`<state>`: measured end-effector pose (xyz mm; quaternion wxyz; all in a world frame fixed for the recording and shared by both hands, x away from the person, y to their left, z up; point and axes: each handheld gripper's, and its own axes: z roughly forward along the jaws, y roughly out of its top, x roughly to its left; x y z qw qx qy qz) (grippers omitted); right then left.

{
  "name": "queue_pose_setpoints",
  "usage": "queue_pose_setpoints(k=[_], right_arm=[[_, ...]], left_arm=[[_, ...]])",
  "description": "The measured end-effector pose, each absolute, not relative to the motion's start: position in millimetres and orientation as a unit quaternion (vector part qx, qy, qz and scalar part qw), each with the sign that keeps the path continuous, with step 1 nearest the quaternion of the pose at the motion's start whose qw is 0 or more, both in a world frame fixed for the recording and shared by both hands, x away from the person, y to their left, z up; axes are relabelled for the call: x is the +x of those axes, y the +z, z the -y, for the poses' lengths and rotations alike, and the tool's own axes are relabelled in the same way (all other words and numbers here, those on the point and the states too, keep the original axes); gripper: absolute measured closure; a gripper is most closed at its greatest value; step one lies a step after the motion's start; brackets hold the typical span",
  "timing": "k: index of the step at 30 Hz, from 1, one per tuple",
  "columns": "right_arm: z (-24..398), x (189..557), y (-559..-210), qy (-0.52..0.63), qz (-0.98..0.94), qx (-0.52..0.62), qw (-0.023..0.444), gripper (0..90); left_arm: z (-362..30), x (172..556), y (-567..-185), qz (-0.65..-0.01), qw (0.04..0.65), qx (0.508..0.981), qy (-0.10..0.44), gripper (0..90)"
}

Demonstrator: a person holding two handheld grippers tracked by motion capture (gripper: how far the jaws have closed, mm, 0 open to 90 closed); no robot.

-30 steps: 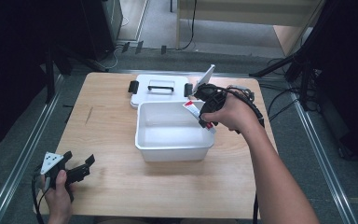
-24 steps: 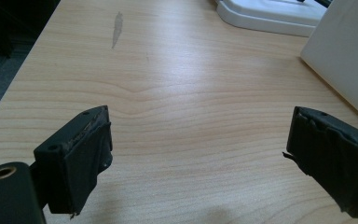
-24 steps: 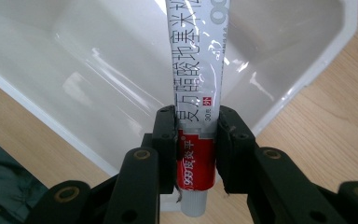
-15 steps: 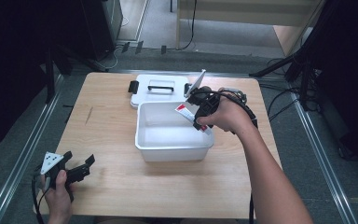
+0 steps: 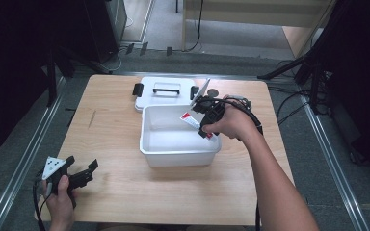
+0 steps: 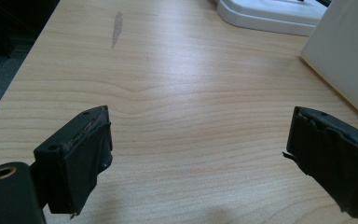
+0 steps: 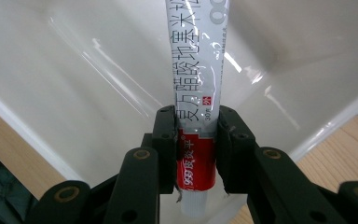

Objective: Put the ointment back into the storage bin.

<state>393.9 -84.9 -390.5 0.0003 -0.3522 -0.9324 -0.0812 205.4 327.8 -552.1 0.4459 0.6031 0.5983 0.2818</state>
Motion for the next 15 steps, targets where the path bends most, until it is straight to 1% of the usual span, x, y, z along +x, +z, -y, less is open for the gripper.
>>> queue_pose_setpoints(k=[6,15], right_arm=[[83,395,-402,-0.077,0.936,-0.344,0.008,72.6],[79,395,-416,-0.073,0.944,-0.321,0.001,72.5]], left_arm=[[-328,205,-552,-0.599,0.446,0.603,0.281,7.6],[-328,205,-552,-0.598,0.445,0.605,0.28,7.6]])
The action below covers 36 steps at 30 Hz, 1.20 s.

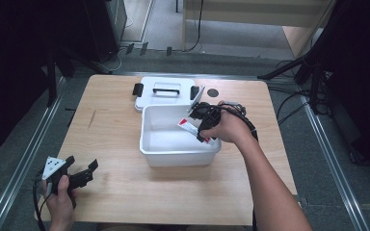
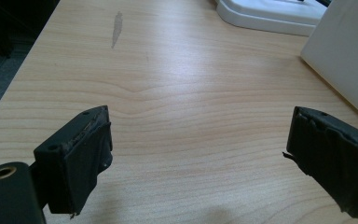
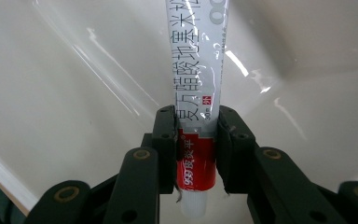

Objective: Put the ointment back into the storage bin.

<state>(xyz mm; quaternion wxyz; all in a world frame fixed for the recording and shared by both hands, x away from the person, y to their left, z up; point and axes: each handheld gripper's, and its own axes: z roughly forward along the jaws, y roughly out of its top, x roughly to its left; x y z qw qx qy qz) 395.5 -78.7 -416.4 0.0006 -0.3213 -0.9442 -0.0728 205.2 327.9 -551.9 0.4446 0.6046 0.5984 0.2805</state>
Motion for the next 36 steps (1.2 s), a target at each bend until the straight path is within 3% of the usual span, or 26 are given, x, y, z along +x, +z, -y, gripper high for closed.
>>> queue_pose_setpoints(k=[22,36], right_arm=[[64,395,-434,-0.052,0.955,-0.29,-0.023,72.0],[55,394,-447,0.01,0.959,-0.283,0.005,72.4]], left_arm=[[-328,205,-552,-0.598,0.445,0.605,0.281,7.6],[-328,205,-552,-0.598,0.444,0.606,0.28,7.6]])
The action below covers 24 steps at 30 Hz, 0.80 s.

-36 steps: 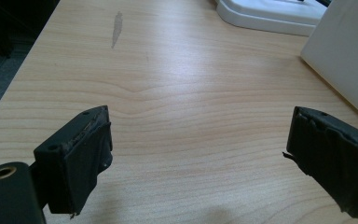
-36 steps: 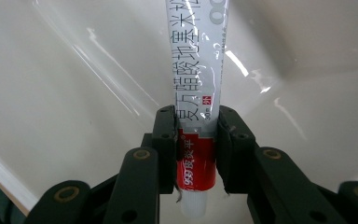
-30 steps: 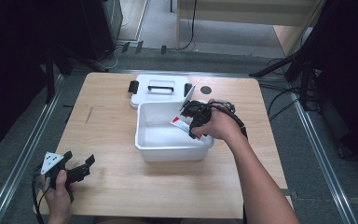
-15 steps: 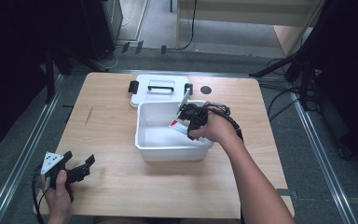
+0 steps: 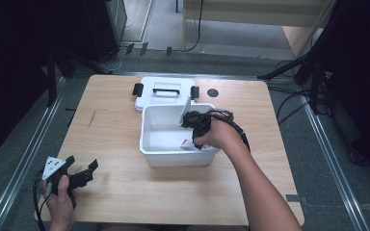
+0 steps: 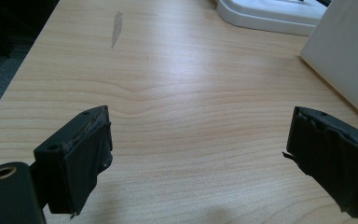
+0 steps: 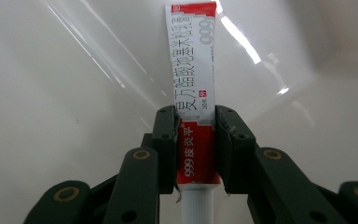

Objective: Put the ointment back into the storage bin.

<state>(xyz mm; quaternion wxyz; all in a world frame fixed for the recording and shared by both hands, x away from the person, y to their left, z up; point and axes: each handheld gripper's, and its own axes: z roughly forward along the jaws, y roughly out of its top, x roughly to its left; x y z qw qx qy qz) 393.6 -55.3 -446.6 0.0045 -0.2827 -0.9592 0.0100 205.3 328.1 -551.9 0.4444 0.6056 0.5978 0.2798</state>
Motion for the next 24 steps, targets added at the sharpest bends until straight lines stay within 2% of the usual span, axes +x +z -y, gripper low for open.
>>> queue_pose_setpoints(k=[9,20,23,24], right_arm=[[52.5,396.8,-447.1,0.013,0.953,-0.304,0.01,72.3],[52.7,395.6,-452.6,0.022,0.954,-0.3,0.009,67.8],[53.5,395.5,-451.7,0.016,0.953,-0.301,0.004,63.3],[53.9,394.9,-449.7,0.008,0.953,-0.303,-0.003,58.0]], left_arm=[[-328.2,205.3,-551.9,-0.598,0.444,0.605,0.279,7.6],[-328.1,205.4,-552.0,-0.599,0.445,0.604,0.28,7.6],[-328.2,205.3,-552.0,-0.598,0.445,0.605,0.28,7.6],[-328.2,205.4,-551.9,-0.598,0.445,0.605,0.28,7.6]])
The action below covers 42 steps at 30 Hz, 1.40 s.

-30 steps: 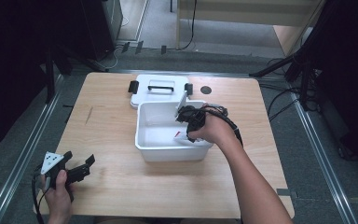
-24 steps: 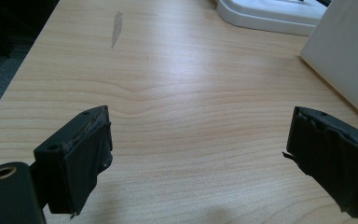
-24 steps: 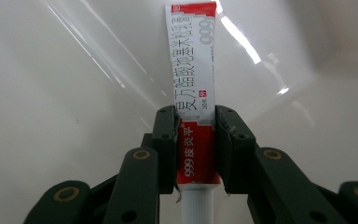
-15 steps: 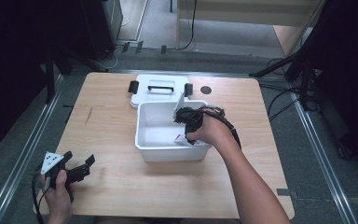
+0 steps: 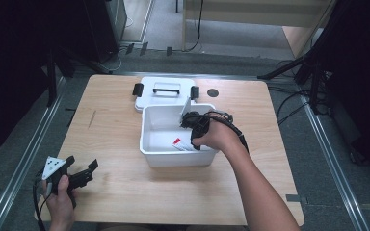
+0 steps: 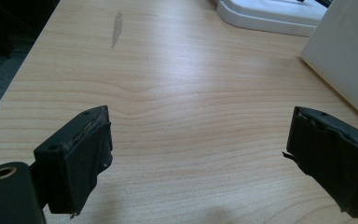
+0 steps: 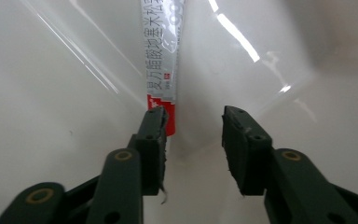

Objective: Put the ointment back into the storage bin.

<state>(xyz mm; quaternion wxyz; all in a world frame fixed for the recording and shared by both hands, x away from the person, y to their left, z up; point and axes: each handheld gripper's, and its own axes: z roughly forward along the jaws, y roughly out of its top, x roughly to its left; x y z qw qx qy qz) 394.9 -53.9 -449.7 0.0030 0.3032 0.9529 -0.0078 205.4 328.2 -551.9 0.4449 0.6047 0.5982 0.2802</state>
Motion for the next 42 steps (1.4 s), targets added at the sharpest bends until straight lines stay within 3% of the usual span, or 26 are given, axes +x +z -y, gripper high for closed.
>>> queue_pose_setpoints(k=[2,7,9,11,13,21,42], right_arm=[[54,394,-448,-0.004,-0.952,0.305,0.009,54.6],[57,391,-436,0.023,-0.946,0.319,0.043,36.4],[58,391,-433,0.028,-0.945,0.324,0.046,33.8],[63,390,-424,0.05,-0.941,0.332,0.044,20.9],[65,390,-419,0.061,-0.939,0.336,0.045,14.7],[81,386,-396,0.121,-0.917,0.376,0.046,6.9],[134,366,-369,0.195,-0.894,0.394,0.093,0.0]], left_arm=[[-328,205,-552,-0.598,0.445,0.605,0.28,7.6],[-328,205,-552,-0.598,0.445,0.605,0.28,7.6],[-328,205,-552,-0.598,0.445,0.605,0.28,7.6],[-328,205,-552,-0.598,0.445,0.605,0.28,7.6],[-328,205,-552,-0.598,0.445,0.605,0.28,7.6],[-328,205,-552,-0.598,0.445,0.604,0.281,7.6],[-327,205,-552,-0.597,0.445,0.604,0.283,7.6]])
